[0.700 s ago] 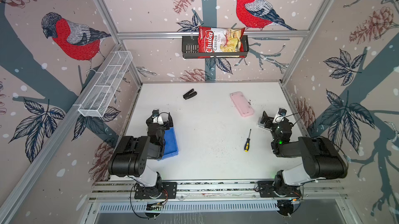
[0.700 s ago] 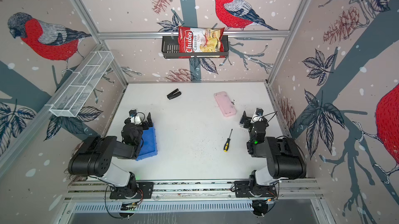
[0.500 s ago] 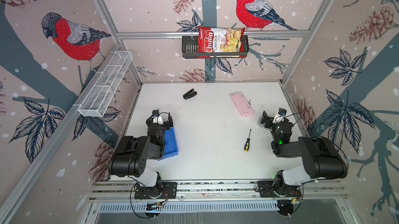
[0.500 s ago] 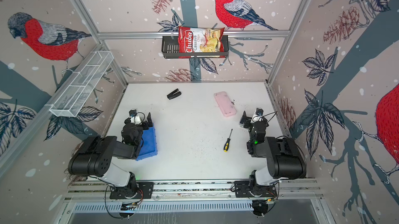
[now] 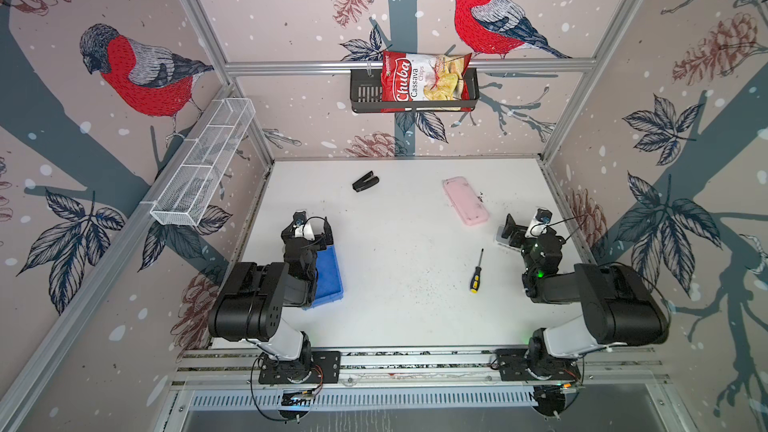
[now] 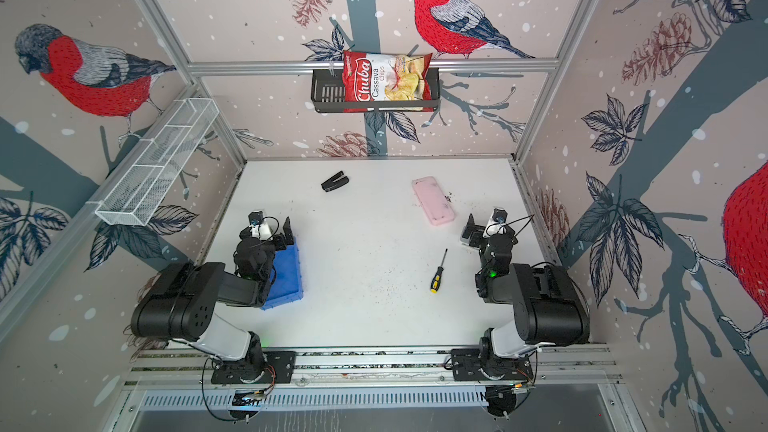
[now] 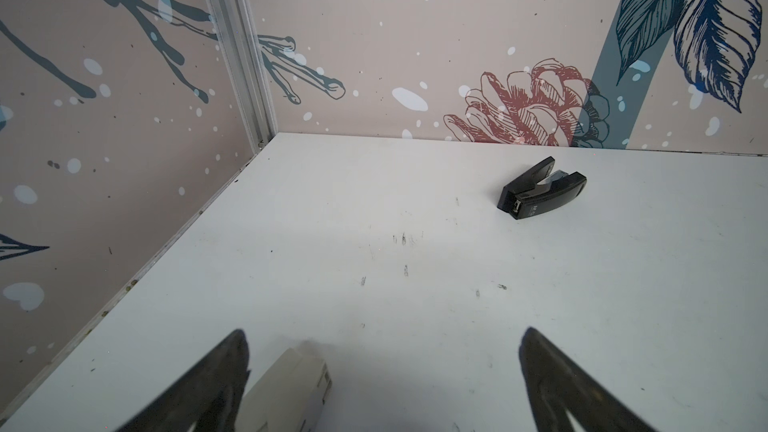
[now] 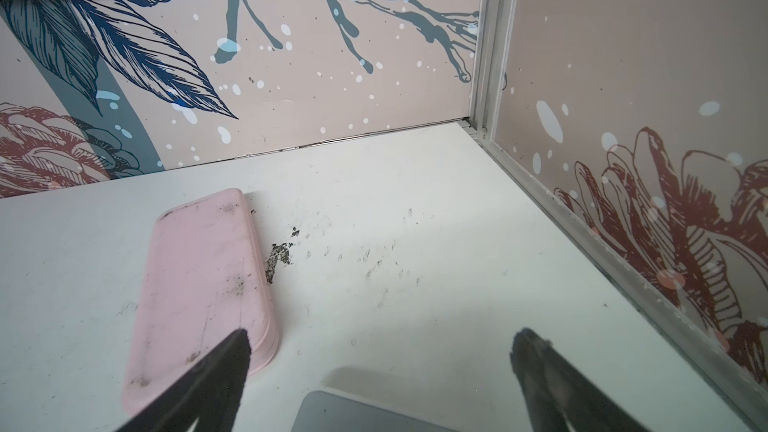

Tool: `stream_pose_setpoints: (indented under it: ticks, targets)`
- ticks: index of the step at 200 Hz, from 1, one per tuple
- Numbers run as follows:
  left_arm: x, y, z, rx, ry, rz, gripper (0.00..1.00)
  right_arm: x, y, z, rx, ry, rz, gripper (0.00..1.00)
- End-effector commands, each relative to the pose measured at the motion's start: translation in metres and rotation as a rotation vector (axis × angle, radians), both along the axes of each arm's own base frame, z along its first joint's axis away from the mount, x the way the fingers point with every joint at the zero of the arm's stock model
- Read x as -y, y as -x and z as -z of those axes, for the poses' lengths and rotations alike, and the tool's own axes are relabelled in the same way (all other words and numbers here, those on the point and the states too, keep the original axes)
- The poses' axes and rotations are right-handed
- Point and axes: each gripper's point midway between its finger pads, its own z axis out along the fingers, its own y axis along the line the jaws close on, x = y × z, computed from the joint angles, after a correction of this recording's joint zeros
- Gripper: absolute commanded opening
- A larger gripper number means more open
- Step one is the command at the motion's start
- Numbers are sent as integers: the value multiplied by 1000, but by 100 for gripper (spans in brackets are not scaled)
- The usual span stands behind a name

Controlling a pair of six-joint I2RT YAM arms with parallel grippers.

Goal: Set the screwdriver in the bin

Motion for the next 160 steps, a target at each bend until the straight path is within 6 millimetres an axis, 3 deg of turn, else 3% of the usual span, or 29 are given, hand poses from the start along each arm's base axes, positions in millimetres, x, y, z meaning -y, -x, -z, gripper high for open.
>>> stream_pose_setpoints:
  ticks: [1, 41, 111, 132, 151, 160]
  targets:
    - [1, -2, -10, 37, -10, 6, 100, -2, -2, -4, 12, -13, -7, 99]
    - [-2, -1, -13, 45, -6, -14, 100, -3, 0, -6, 22, -9, -15, 98]
    - [14, -6, -64, 60, -37, 58, 100, -31, -14, -35, -71, 49, -100, 100]
    - [41, -8, -84, 63, -78, 146, 100, -33, -19, -45, -142, -38, -57, 100]
    - [77, -7, -100, 67, -90, 294, 100, -41, -17, -39, -251, -87, -49, 100]
    - [95, -5, -105, 62, -85, 376, 100, -47, -11, -48, -252, -96, -50, 100]
